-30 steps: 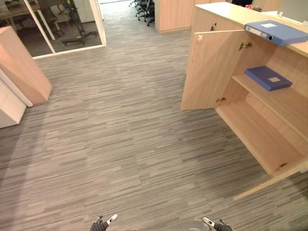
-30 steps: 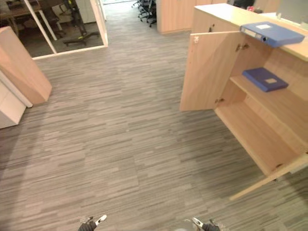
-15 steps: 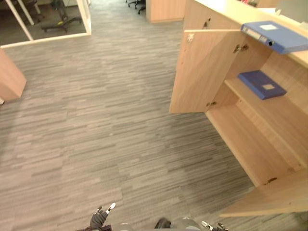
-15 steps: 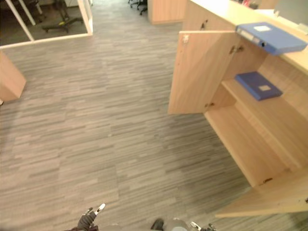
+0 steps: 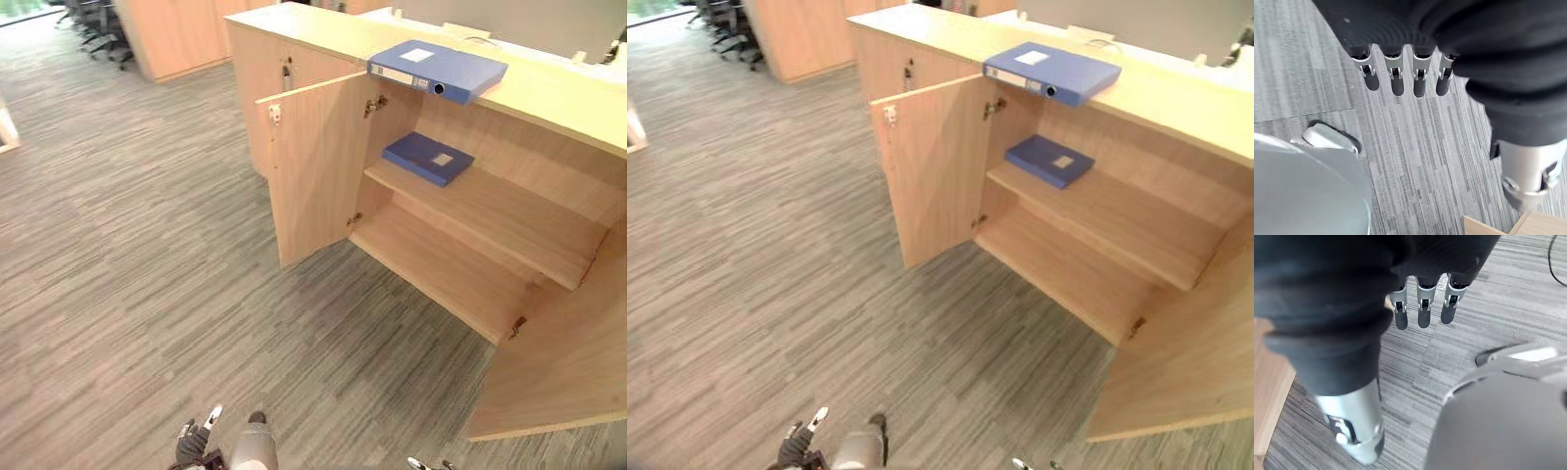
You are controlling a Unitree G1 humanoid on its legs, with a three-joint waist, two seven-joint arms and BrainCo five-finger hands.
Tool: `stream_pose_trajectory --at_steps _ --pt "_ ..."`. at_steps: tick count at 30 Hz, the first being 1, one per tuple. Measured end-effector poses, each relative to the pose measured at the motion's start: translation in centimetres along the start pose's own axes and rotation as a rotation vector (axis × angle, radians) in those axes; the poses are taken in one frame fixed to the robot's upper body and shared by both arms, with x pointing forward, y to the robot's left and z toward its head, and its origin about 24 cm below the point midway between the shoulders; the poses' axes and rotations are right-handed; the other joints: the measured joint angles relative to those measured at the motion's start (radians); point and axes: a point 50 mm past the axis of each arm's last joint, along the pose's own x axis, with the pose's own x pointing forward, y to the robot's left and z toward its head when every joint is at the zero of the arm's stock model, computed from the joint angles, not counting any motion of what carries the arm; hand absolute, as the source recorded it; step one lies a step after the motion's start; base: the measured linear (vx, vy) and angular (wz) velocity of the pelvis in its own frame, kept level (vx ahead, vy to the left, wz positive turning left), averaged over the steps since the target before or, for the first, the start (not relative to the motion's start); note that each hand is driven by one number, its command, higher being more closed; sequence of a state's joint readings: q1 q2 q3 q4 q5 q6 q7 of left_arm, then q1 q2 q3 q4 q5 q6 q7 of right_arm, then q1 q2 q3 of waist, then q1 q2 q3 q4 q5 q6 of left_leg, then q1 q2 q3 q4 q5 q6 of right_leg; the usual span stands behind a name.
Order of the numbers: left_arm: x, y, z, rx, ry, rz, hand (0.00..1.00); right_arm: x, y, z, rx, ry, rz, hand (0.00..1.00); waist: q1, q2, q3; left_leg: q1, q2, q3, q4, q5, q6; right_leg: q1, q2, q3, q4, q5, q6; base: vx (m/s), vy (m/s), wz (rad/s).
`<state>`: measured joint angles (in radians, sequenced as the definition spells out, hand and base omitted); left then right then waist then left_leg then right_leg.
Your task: Walk over to the cabinet, pick up the folder, carry it to the office cabinet, place the folder inside the office cabinet, then close the office cabinet door
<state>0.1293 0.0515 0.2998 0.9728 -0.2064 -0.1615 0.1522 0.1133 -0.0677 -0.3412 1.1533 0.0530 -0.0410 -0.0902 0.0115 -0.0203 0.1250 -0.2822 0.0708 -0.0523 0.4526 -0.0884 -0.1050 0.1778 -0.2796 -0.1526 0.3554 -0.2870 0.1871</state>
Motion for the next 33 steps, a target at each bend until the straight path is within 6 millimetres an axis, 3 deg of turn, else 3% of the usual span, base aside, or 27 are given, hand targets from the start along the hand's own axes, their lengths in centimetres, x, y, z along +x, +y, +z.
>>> stream_pose_trajectory --at_steps 1,2,3,4,5,7,8,9,10,11,13,14,17,18,19,20,21,22,24,26,28,31,32,33 --pt "0.0 0.1 -0.1 0.003 0.005 0.004 0.0 0.0 0.0 0.2 0.01 -0.004 0.0 0.0 0.001 -0.002 -0.001 0.018 -0.016 0.033 -0.007 -0.012 0.019 -0.038 -0.038 0.0 0.073 0.023 -0.016 0.36 0.516 -1.02" --pt "0.0 0.5 -0.5 0.009 0.023 0.014 0.0 0.1 -0.1 0.3 0.029 -0.007 0.0 0.0 0.01 -0.011 0.003 0.084 -0.056 0.103 -0.056 -0.021 0.054 -0.121 -0.125 -0.015 0.227 0.085 -0.115 0.38 0.58 -0.98" --pt "-0.2 1.2 -1.4 0.026 0.059 0.028 0.0 0.1 -0.5 0.4 0.042 -0.013 -0.009 0.0 -0.004 -0.005 0.002 0.152 -0.091 0.156 -0.114 -0.024 0.086 -0.164 -0.219 -0.093 0.345 0.149 -0.234 0.32 0.488 -0.9" --pt "-0.4 1.5 -1.9 0.037 0.076 0.033 0.0 0.1 -0.7 0.6 0.057 -0.02 -0.013 0.0 -0.014 0.003 0.002 0.178 -0.099 0.173 -0.135 -0.029 0.1 -0.175 -0.253 -0.144 0.388 0.156 -0.261 0.33 0.527 -0.83" --pt "-0.7 2.3 -2.7 0.06 0.102 0.047 0.0 0.1 -1.1 0.8 0.061 -0.029 -0.019 0.0 -0.024 0.016 0.001 0.253 -0.102 0.217 -0.2 -0.028 0.119 -0.196 -0.275 -0.259 0.448 0.148 -0.267 0.27 0.446 -0.86" --pt "-0.8 2.9 -3.1 0.096 0.118 0.053 0.0 0.1 -0.9 0.7 0.057 -0.027 -0.013 0.0 -0.02 0.021 0.008 0.328 -0.098 0.258 -0.262 -0.023 0.128 -0.198 -0.239 -0.336 0.446 0.123 -0.224 0.2 0.287 -0.87" --pt "-1.0 3.1 -3.5 0.117 0.134 0.051 0.0 0.1 -0.6 0.6 0.05 -0.025 -0.006 0.0 -0.022 0.022 0.011 0.357 -0.091 0.282 -0.289 -0.026 0.133 -0.212 -0.177 -0.347 0.421 0.088 -0.171 0.18 0.174 -0.69" --pt "-0.9 2.8 -3.3 0.123 0.13 0.04 0.0 0.1 -0.5 0.7 0.041 -0.032 -0.001 0.0 -0.023 0.022 0.011 0.36 -0.085 0.301 -0.299 -0.031 0.142 -0.239 -0.127 -0.346 0.399 0.068 -0.148 0.18 0.155 -0.83" --pt "-0.6 2.2 -2.7 0.127 0.114 0.019 0.0 0.1 -0.2 1.0 0.019 -0.044 0.011 0.0 -0.023 0.022 0.013 0.36 -0.081 0.319 -0.318 -0.049 0.161 -0.295 -0.062 -0.35 0.37 0.047 -0.14 0.12 0.09 -0.68" --pt "-0.5 1.9 -2.5 0.129 0.11 0.009 0.0 0.1 -0.1 1.1 0.015 -0.051 0.016 0.0 -0.025 0.022 0.018 0.365 -0.08 0.326 -0.327 -0.051 0.163 -0.319 -0.033 -0.357 0.356 0.041 -0.137 0.12 0.046 -0.62" --pt "-0.1 0.9 -1.9 0.131 0.106 -0.018 0.0 0.1 0.5 1.0 0.012 -0.051 0.03 0.0 -0.036 0.017 0.041 0.408 -0.078 0.347 -0.361 -0.063 0.147 -0.381 0.045 -0.381 0.306 0.037 -0.149 0.14 0.008 -0.25" --pt "0.0 0.7 -1.6 0.123 0.098 -0.021 0.0 0.0 0.4 0.4 0.013 -0.035 0.027 0.0 -0.043 0.013 0.044 0.427 -0.081 0.349 -0.371 -0.069 0.142 -0.392 0.055 -0.403 0.277 0.043 -0.165 0.18 -0.021 0.11" --pt "0.0 0.0 -1.4 0.056 0.088 -0.015 0.0 -0.6 -0.1 -2.0 0.045 0.024 0.007 0.0 -0.051 -0.01 0.021 0.483 -0.079 0.337 -0.366 -0.129 0.102 -0.382 0.067 -0.427 0.156 0.076 -0.276 0.3 -0.094 0.17" --pt "-0.1 -0.3 -1.6 0.038 0.093 -0.015 0.0 -0.6 -0.4 -2.0 0.044 0.023 0.0 0.0 -0.053 0.006 0.01 0.482 -0.058 0.336 -0.35 -0.147 0.096 -0.367 0.086 -0.441 0.143 0.063 -0.265 0.42 -0.168 0.15" --pt "-0.3 -1.2 -1.7 0.005 0.093 -0.028 0.0 -0.7 -0.8 -2.0 0.045 0.011 -0.011 0.0 -0.054 0.025 -0.005 0.468 -0.009 0.335 -0.267 -0.186 0.069 -0.338 0.132 -0.457 0.115 0.035 -0.255 0.35 -0.169 0.13" --pt "-0.4 -1.5 -1.7 -0.005 0.089 -0.033 0.0 -0.7 -0.7 -1.9 0.044 0.007 -0.009 0.0 -0.057 0.023 -0.004 0.448 0.015 0.337 -0.198 -0.205 0.055 -0.324 0.148 -0.458 0.105 0.029 -0.26 0.53 -0.272 0.05" --pt "-0.3 -1.4 -1.1 -0.035 0.066 -0.025 0.0 -0.7 -0.5 -1.6 0.047 -0.008 -0.003 0.0 -0.055 0.017 -0.003 0.385 0.068 0.334 0.001 -0.235 0.046 -0.283 0.184 -0.459 0.075 0.015 -0.266 0.44 -0.243 -0.22" --pt "-0.2 -1.2 -0.9 -0.069 0.058 -0.006 0.0 -0.7 -0.4 -1.3 0.05 -0.02 -0.001 0.0 -0.052 0.019 -0.002 0.317 0.128 0.33 0.234 -0.219 0.047 -0.227 0.223 -0.449 0.038 0.009 -0.271 0.43 -0.214 -0.37" --pt "-0.4 -0.9 -1.3 -0.092 0.065 0.008 0.0 -0.6 -0.3 -0.9 0.054 -0.035 -0.004 0.0 -0.044 0.024 -0.005 0.233 0.203 0.33 0.519 -0.198 0.038 -0.152 0.264 -0.409 0.001 -0.004 -0.282 0.39 -0.074 -0.66" --pt "-0.4 -0.7 -1.2 -0.098 0.06 0.014 0.0 -0.5 -0.1 -0.3 0.054 -0.048 0.0 0.0 -0.03 0.022 -0.004 0.161 0.223 0.33 0.639 -0.201 0.043 -0.098 0.281 -0.346 -0.04 -0.006 -0.284 0.47 0.049 -0.93" --pt "-0.4 -0.8 -0.9 -0.112 0.047 0.013 0.0 -0.4 0.1 0.2 0.053 -0.055 0.004 0.0 -0.014 0.015 0.0 0.09 0.213 0.324 0.637 -0.205 0.049 -0.061 0.274 -0.284 -0.067 -0.004 -0.28 0.38 0.108 -1.07" --pt "-0.4 -0.9 -0.5 -0.125 0.022 0.012 0.0 -0.2 0.8 0.8 0.054 -0.061 0.013 0.0 0.006 0.009 0.004 0.027 0.16 0.3 0.463 -0.219 0.073 -0.001 0.225 -0.187 -0.07 -0.003 -0.279 0.36 0.211 -0.98" --pt "-0.4 -1.1 -0.4 -0.125 0.014 0.006 0.0 -0.2 1.0 1.2 0.045 -0.072 0.02 0.0 0.008 0.008 0.005 0.011 0.123 0.27 0.35 -0.216 0.073 0.019 0.196 -0.161 -0.069 -0.002 -0.266 0.36 0.328 -1.02" --pt "-0.4 -1.3 -0.5 -0.119 0.014 0.0 0.0 -0.2 1.0 1.3 0.035 -0.078 0.022 0.0 0.012 0.011 0.001 0.007 0.083 0.219 0.188 -0.168 0.068 0.028 0.17 -0.144 -0.067 -0.006 -0.217 0.37 0.384 -0.93"
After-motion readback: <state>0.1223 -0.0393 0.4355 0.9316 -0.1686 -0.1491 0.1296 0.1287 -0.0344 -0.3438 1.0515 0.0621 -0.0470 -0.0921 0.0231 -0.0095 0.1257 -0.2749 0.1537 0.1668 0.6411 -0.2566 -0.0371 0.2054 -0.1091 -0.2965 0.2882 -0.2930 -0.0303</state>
